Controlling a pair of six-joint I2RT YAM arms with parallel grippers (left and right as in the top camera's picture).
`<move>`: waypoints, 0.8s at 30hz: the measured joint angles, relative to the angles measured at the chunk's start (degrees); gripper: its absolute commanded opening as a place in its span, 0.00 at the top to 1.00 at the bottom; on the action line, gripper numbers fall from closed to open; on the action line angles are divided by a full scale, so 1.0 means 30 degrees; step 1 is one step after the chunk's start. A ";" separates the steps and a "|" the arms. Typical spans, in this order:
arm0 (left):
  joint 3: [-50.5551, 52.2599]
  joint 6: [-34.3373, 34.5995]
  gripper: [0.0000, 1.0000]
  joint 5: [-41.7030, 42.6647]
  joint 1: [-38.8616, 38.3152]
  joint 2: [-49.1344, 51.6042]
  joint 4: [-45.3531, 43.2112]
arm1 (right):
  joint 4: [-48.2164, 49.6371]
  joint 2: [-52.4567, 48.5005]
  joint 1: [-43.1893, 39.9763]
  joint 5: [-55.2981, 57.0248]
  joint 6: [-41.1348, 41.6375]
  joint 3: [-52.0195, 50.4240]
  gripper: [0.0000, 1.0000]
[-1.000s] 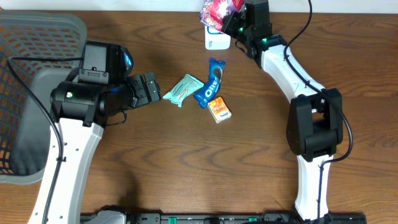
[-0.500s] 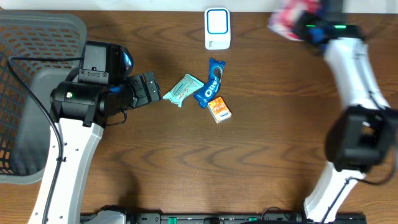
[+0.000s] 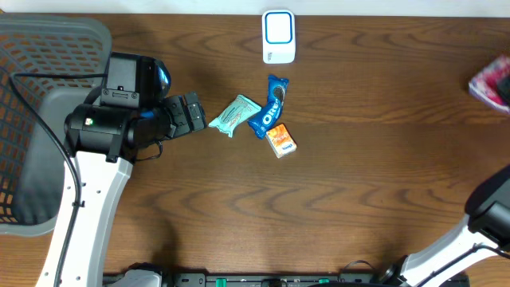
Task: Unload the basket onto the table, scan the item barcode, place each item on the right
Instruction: 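Carry the pink-purple package to the right table edge and release, then reach the right gripper to the blue Oreo pack and grasp it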
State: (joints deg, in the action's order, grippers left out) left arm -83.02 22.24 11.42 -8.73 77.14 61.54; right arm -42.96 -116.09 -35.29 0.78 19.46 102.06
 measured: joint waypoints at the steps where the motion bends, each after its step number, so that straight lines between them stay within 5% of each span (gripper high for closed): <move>1: -0.0007 0.0000 0.02 0.0000 0.0000 0.0000 0.0000 | 0.0328 0.0000 -0.0350 0.0036 -0.0160 -0.0372 0.58; 5: -0.0007 0.0000 0.02 0.0000 0.0000 0.0000 0.0000 | 0.2113 0.0000 -0.1450 -0.0372 -0.0240 -0.2237 0.32; 17: -0.0007 -0.0007 0.02 -0.0007 0.0000 0.0000 -0.0007 | 0.3228 0.0262 -0.0175 -0.4779 -0.0452 -0.4262 0.27; 24: -0.0007 0.0000 0.02 0.0000 0.0000 0.0000 -0.0007 | 0.3577 0.3002 0.2412 -0.6535 -0.2040 -0.3483 0.11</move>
State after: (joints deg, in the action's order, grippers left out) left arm -83.05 22.24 11.42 -8.73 77.14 61.52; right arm -32.23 -107.09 -28.05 -18.83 13.34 91.61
